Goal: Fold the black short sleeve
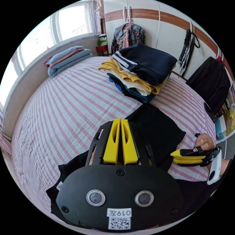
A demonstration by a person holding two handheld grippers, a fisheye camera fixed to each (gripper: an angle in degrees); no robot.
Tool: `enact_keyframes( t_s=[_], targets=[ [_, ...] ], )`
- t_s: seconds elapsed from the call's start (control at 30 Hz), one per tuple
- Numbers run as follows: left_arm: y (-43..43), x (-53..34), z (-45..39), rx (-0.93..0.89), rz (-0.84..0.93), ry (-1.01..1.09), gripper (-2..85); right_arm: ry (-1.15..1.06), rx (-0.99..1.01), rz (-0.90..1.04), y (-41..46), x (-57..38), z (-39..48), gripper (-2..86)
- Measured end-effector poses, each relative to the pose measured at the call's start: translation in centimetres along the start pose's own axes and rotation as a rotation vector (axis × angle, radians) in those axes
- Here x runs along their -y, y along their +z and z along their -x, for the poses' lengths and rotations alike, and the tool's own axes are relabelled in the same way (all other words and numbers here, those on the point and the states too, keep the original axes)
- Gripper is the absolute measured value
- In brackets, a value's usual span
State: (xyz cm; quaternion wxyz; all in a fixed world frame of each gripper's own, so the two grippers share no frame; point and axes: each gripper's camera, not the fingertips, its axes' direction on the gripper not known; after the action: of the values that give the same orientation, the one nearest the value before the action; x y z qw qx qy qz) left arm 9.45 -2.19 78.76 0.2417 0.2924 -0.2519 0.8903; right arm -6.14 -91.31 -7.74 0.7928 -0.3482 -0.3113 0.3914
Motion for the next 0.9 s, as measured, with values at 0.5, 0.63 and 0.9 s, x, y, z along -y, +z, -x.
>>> enact_keyframes(
  t_s=[0.5,0.63,0.9],
  targets=[
    [5.1,1.6,-6.8,0.215,0.157,0.072,0.8,-0.09,0.016,0.014,-1.0,0.8,0.5,0.4],
    [5.1,1.3,-7.2,0.213,0.146,0.073,0.8,-0.083,-0.037,0.03,-1.0,1.0,0.3,3.2],
    [2.8,1.2,-7.5,0.159,0.043,0.041,0.9,-0.05,-0.008,0.077,0.0,1.0,-0.7,1.1]
  ],
)
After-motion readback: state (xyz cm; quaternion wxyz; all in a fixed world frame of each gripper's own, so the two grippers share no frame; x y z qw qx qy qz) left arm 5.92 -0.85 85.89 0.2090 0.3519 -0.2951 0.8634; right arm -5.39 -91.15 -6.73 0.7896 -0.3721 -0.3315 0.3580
